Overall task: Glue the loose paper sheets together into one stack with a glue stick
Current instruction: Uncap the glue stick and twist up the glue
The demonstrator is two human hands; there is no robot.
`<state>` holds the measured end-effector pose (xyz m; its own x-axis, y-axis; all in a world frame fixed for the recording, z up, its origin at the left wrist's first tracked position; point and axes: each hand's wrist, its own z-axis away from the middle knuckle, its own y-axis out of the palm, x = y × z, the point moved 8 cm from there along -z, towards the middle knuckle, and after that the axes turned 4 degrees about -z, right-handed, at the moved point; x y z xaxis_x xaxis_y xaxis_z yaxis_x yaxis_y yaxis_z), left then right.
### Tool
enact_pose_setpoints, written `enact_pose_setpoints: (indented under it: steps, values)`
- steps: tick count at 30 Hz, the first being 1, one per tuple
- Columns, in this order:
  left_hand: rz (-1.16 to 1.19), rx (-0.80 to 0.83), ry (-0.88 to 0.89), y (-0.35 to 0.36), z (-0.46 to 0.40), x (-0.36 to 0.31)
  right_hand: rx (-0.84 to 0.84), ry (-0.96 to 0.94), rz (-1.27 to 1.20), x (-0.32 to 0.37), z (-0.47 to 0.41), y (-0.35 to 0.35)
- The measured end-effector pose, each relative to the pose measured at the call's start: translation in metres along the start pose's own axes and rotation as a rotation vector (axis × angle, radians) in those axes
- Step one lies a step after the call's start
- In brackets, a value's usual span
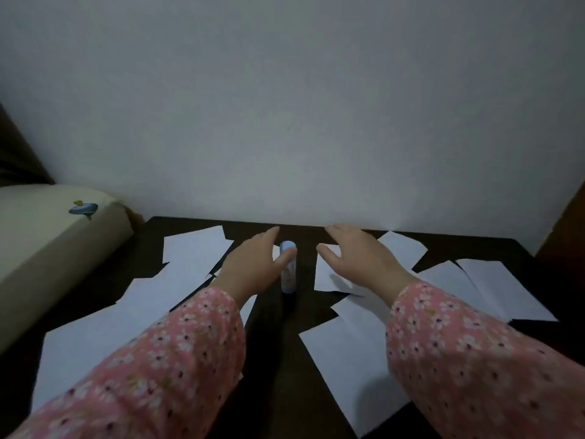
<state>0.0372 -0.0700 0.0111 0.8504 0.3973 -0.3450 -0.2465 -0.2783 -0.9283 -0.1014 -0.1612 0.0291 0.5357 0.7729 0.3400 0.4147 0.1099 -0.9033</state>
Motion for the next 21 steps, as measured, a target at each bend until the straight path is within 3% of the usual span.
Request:
enact_pose_setpoints:
  steps: [6,13,21]
  values:
    - [0.126,0.095,-0.084,0.05,-0.003,0.025,0.05,0.054,-0.143,-0.005,-0.01,0.056]
    - [0.29,0.069,-0.066,0.075,-0.004,0.028,-0.016,0.001,-0.517,0.004,-0.016,0.084]
    - [0.481,0.076,0.0,0.079,-0.023,0.027,-0.152,0.076,-0.693,-0.01,-0.034,0.08]
